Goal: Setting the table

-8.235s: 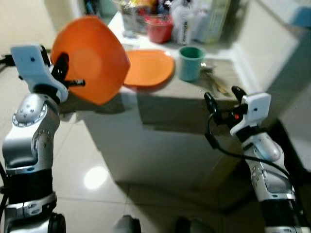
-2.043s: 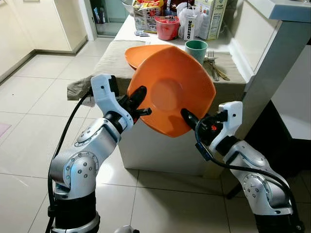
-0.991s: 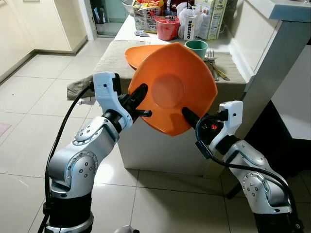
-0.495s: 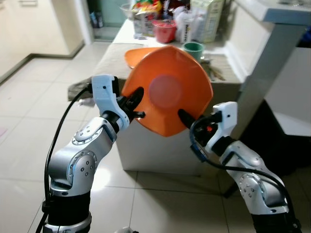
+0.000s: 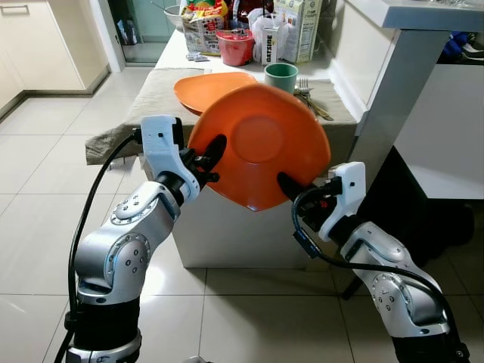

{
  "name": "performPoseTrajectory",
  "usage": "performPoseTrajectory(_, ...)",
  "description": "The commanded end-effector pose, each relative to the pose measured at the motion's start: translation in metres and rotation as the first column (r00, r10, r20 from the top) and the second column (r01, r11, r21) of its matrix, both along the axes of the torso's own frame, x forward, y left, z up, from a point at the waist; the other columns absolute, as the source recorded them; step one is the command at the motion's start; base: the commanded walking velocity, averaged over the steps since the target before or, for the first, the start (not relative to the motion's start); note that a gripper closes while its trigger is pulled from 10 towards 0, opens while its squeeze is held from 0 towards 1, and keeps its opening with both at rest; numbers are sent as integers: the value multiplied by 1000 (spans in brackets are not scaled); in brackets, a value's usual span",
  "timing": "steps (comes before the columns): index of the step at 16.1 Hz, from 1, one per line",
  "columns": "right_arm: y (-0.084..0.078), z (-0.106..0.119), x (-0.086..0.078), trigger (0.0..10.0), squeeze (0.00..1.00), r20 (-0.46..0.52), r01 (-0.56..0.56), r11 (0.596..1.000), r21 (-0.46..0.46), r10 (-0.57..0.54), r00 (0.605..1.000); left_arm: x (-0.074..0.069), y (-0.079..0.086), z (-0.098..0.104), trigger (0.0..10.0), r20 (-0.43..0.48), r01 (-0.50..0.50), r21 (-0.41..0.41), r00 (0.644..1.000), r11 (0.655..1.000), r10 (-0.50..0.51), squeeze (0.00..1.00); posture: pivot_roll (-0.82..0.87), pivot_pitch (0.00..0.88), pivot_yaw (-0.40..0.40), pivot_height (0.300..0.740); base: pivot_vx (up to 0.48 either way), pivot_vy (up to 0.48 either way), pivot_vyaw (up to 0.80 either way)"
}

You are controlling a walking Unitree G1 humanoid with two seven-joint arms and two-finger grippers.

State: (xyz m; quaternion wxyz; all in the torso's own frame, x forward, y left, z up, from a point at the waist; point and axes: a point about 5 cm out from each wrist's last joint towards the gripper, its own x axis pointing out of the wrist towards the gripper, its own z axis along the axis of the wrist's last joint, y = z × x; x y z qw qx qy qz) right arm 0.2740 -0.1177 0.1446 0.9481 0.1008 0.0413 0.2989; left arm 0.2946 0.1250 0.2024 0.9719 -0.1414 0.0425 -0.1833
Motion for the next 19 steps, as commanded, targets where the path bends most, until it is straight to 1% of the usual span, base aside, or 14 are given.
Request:
performPoseTrajectory(1, -7, -16, 0, 0, 0, -72, 33, 997, -76, -39, 997, 3, -3, 22, 10000, 109, -5, 12, 994, 1000, 3, 1000, -138, 0, 32, 740, 0, 0, 0)
performPoseTrajectory(2, -7, -16, 0, 0, 0, -72, 33, 996, -77, -38, 997, 4, -2, 22, 10000, 107, -6, 8, 994, 1000, 6, 0, -138, 0, 32, 740, 0, 0, 0)
performPoseTrajectory(3, -7, -16, 0, 0, 0, -72, 33, 996, -78, -39, 997, 4, -2, 22, 10000, 102, -15, -2, 995, 1000, 15, 0, -137, 0, 31, 740, 0, 0, 0)
performPoseTrajectory(5, -8, -17, -1, 0, 0, -73, 32, 996, -79, -38, 997, 4, -1, 21, 10000, 107, -15, 12, 994, 1000, 14, 0, -137, 0, 31, 740, 0, 0, 0)
performPoseTrajectory(6, -8, -17, -1, 0, 0, -74, 32, 996, -80, -38, 997, 4, 0, 22, 0, 114, -26, -6, 993, 1000, 26, 0, -137, 0, 31, 740, 0, 0, 0)
performPoseTrajectory(9, -8, -17, -1, 0, 0, -75, 31, 996, -79, -37, 996, 6, 2, 24, 0, 119, -32, -14, 992, 999, 33, 0, -138, 0, 31, 740, 0, 0, 0)
performPoseTrajectory(10, -8, -17, -1, 0, 0, -75, 31, 996, -80, -37, 997, 6, 1, 24, 0, 127, -19, -16, 992, 1000, 21, 0, -138, 0, 31, 740, 0, 0, 0)
performPoseTrajectory(19, -8, -16, 0, 0, 0, -69, 29, 996, -82, -34, 997, 4, 1, 25, 0, 145, -2, -2, 989, 1000, 2, 0, -139, 0, 30, 740, 0, 0, 0)
